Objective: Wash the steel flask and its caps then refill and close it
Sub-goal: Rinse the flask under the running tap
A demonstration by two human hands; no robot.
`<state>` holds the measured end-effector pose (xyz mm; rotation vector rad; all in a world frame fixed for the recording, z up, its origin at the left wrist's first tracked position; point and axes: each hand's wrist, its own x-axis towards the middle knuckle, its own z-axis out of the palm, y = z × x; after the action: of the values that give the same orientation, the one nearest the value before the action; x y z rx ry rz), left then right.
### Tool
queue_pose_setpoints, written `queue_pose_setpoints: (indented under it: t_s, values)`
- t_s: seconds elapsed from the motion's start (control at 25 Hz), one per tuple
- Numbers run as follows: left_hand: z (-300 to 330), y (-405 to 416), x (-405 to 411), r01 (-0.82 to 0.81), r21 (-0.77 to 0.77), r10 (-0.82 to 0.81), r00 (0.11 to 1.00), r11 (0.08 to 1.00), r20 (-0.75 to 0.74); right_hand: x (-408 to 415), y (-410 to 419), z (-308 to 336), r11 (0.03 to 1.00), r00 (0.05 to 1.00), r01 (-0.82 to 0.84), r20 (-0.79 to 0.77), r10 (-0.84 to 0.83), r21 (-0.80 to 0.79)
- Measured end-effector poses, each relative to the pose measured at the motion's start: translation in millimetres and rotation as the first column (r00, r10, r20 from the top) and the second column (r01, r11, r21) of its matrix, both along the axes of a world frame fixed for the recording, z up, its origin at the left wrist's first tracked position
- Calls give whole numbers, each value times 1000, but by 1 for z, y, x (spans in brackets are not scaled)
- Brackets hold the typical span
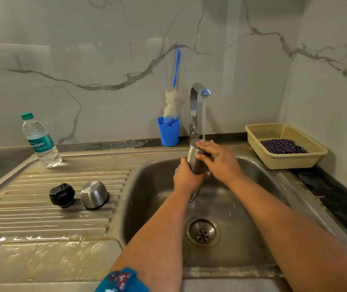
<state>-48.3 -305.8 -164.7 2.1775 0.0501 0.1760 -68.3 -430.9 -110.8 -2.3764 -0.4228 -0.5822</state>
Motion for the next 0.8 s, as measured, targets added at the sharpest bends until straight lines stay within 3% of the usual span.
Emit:
queue_pose_setpoints:
  t_s: [0.08,0.16,0.24,0.36,0.44,0.56,0.6,0.68,0.72,0.8]
  values:
    - [0,0,0,5,24,-4,1000,1000,-15,-2,-4,1,992,986,118,127,-113,-36]
    - [1,-6,-2,34,7,-33,998,999,-50,-3,-3,-1,970,972,206,136,-189,-125]
    - [1,-11,-3,39,-31,-41,996,999,-80,-2,7,-6,975,983,180,-10,-182,-134]
    - [4,-12,-1,-30,-253,-13,986,967,-164,-3,6,-6,971,933,122,-357,-41,207]
    - [7,-4,3,-152,-522,12,965,839,-262,-2,-7,-9,948,841,135,-539,44,288]
    - [13,13,4,-293,-796,-93,913,530,-398,-6,-22,-15,993,658,-53,-745,114,105]
    - [15,16,3,-321,-839,-135,900,438,-415,-6,-26,-15,994,643,-111,-761,86,18]
    - [20,16,-2,-356,-891,-182,892,282,-414,-5,-32,-19,990,717,-103,-697,4,-100]
    - [22,15,-6,-361,-906,-197,893,223,-404,-4,-36,-21,996,764,-39,-645,-22,-80]
    - [26,12,-10,-357,-924,-215,900,140,-380,-2,-45,-21,986,814,92,-581,6,139]
